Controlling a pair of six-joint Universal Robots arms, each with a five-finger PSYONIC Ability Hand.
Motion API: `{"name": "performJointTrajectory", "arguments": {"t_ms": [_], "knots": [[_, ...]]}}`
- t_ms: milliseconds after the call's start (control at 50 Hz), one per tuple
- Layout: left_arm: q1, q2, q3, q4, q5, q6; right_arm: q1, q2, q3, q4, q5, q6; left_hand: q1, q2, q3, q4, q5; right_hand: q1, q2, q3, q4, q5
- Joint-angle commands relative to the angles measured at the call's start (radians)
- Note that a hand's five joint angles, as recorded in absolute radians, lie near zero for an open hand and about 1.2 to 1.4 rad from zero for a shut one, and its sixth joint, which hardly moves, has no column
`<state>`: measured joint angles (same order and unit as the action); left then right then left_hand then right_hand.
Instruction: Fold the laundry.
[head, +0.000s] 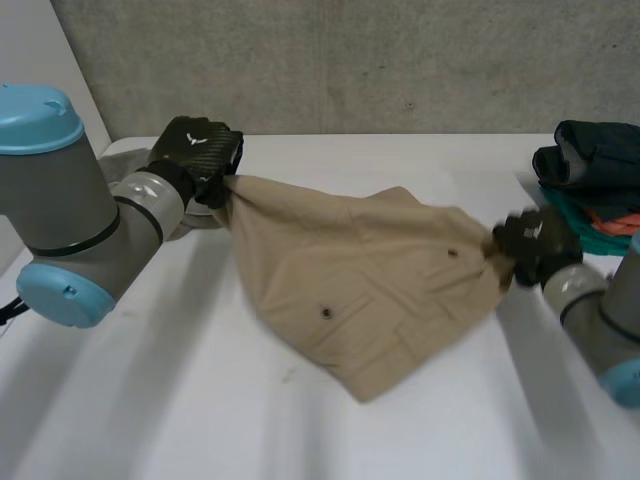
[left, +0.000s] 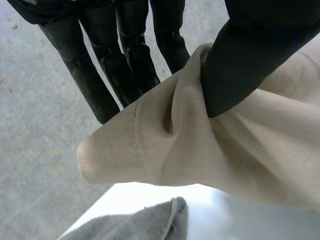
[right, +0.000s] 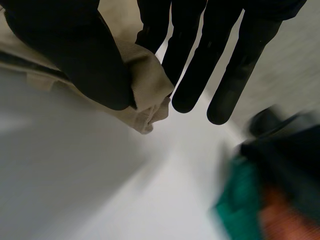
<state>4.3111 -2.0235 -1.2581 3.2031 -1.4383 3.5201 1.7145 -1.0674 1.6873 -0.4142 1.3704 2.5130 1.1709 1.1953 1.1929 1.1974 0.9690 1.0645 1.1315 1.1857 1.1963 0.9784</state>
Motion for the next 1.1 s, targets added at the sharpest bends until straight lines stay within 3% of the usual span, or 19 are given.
{"name": "performJointTrajectory", "arguments": {"t_ms": [20,220,360,400,420,440,480,500,660,680,760,800,920,1000,1100], "knots": [[-0.002,0.086,-0.075,-0.132,-0.059,-0.049,0.014,0.046,-0.328,0.003,0.039,0.012,0.225,0.201,0.203,0.199,0.253,0.332,0.265,0.211,0.200,0.243],[-0.017,0.158,-0.302,-0.169,-0.056,-0.250,0.042,0.475,-0.967,0.049,0.044,0.110,0.225,0.201,0.203,0.199,0.253,0.332,0.265,0.211,0.200,0.243],[-0.113,0.092,-0.369,-0.063,-0.059,-0.331,0.048,0.658,-1.124,0.046,0.016,0.118,0.225,0.201,0.203,0.199,0.253,0.332,0.265,0.211,0.200,0.243],[-0.119,0.066,-0.366,-0.046,-0.063,-0.331,0.048,0.690,-1.138,0.041,0.022,0.118,0.225,0.201,0.203,0.199,0.253,-0.570,-0.637,-0.691,-0.702,-0.659],[-0.119,0.059,-0.366,-0.035,-0.064,-0.331,0.048,0.693,-1.138,0.041,0.029,0.118,0.200,0.175,0.178,0.173,0.227,-0.890,-0.957,-1.011,-1.022,-0.978],[-0.119,0.058,-0.366,-0.034,-0.062,-0.331,0.048,0.692,-1.137,0.043,0.030,0.118,0.112,0.088,0.090,0.086,0.140,-0.890,-0.957,-1.011,-1.022,-0.978],[-0.111,0.065,-0.365,-0.025,-0.060,-0.328,0.050,0.652,-1.109,0.054,0.041,0.121,-0.143,-0.167,-0.165,-0.169,-0.115,-0.890,-0.957,-1.011,-1.022,-0.978],[-0.108,0.071,-0.363,-0.022,-0.062,-0.326,0.051,0.621,-1.086,0.058,0.048,0.122,-0.164,-0.189,-0.186,-0.191,-0.137,-0.890,-0.957,-1.011,-1.022,-0.978],[-0.021,0.146,-0.379,0.012,-0.059,-0.320,0.040,0.174,-0.694,0.083,0.084,0.135,-0.048,-0.072,-0.069,-0.074,-0.020,-0.890,-0.957,-1.011,-1.022,-0.978],[-0.021,0.147,-0.382,0.012,-0.059,-0.320,0.046,0.073,-0.601,0.116,0.085,0.135,-0.033,-0.057,-0.055,-0.059,-0.005,-0.890,-0.957,-1.011,-1.022,-0.978],[-0.022,0.147,-0.386,0.014,-0.060,-0.310,0.050,-0.084,-0.422,0.263,0.084,0.136,-0.062,-0.086,-0.084,-0.088,-0.034,-0.890,-0.957,-1.011,-1.022,-0.978],[-0.022,0.144,-0.391,0.014,-0.060,-0.297,0.050,-0.111,-0.361,0.339,0.081,0.139,-0.211,-0.236,-0.233,-0.238,-0.184,-0.890,-0.957,-1.011,-1.022,-0.978],[-0.021,0.140,-0.425,0.041,-0.056,-0.239,0.056,-0.138,-0.150,0.566,0.049,0.219,-0.308,-0.333,-0.330,-0.335,-0.281,-0.689,-0.756,-0.810,-0.821,-0.778],[-0.021,0.135,-0.457,0.058,-0.054,-0.190,0.057,-0.144,-0.016,0.546,-0.029,0.227,-0.417,-0.442,-0.439,-0.444,-0.390,-0.507,-0.574,-0.628,-0.639,-0.596],[-0.021,0.134,-0.500,0.072,-0.054,-0.127,0.060,-0.137,0.090,0.427,-0.089,0.231,-0.435,-0.459,-0.457,-0.461,-0.407,-0.483,-0.550,-0.605,-0.615,-0.572]]}}
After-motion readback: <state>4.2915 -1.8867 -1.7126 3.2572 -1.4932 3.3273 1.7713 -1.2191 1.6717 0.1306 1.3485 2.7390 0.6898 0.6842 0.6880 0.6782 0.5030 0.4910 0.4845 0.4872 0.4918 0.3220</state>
